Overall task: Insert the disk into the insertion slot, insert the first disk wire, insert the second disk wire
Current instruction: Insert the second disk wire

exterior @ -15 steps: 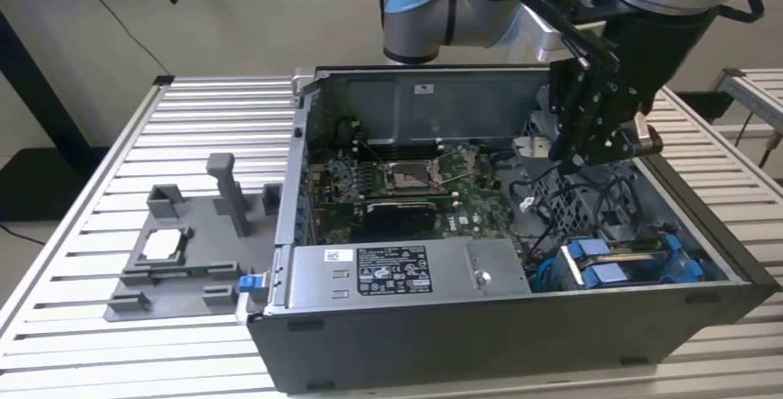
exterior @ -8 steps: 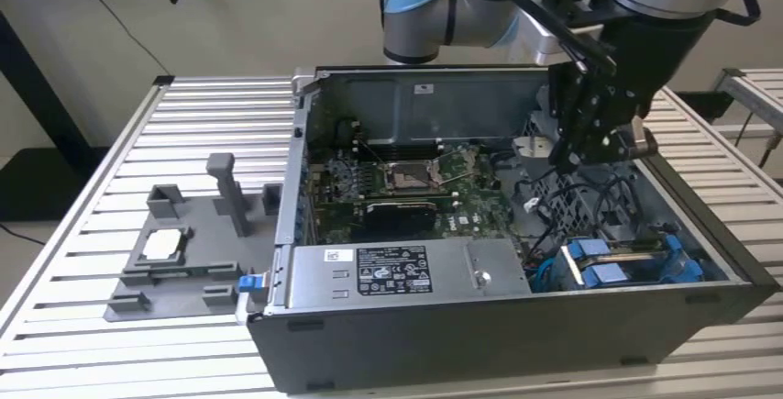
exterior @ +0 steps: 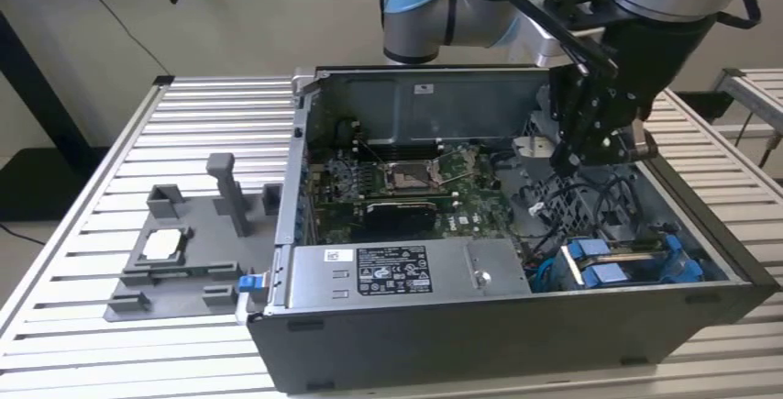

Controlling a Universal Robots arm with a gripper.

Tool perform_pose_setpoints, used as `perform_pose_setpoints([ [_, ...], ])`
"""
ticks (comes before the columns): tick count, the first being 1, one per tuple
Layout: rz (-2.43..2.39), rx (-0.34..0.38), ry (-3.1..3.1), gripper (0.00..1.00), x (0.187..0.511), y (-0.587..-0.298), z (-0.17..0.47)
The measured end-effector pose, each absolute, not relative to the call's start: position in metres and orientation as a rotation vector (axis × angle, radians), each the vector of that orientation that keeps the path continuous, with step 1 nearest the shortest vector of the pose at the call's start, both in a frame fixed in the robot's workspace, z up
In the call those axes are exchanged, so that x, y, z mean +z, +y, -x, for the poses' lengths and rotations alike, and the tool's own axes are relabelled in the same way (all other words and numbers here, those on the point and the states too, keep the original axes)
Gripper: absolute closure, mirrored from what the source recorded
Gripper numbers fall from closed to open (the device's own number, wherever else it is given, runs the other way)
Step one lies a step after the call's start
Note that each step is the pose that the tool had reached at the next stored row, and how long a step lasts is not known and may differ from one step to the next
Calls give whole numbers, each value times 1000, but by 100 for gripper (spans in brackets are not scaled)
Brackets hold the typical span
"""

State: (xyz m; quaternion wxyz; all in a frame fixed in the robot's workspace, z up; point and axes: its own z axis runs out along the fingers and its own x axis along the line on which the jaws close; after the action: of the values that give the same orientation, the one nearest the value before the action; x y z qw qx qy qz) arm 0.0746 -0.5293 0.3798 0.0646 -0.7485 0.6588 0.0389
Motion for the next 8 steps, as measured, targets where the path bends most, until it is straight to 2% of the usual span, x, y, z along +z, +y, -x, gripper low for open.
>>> perform_pose_setpoints([
  [8, 2268, 135, 1998, 85, 380, -534, -79],
])
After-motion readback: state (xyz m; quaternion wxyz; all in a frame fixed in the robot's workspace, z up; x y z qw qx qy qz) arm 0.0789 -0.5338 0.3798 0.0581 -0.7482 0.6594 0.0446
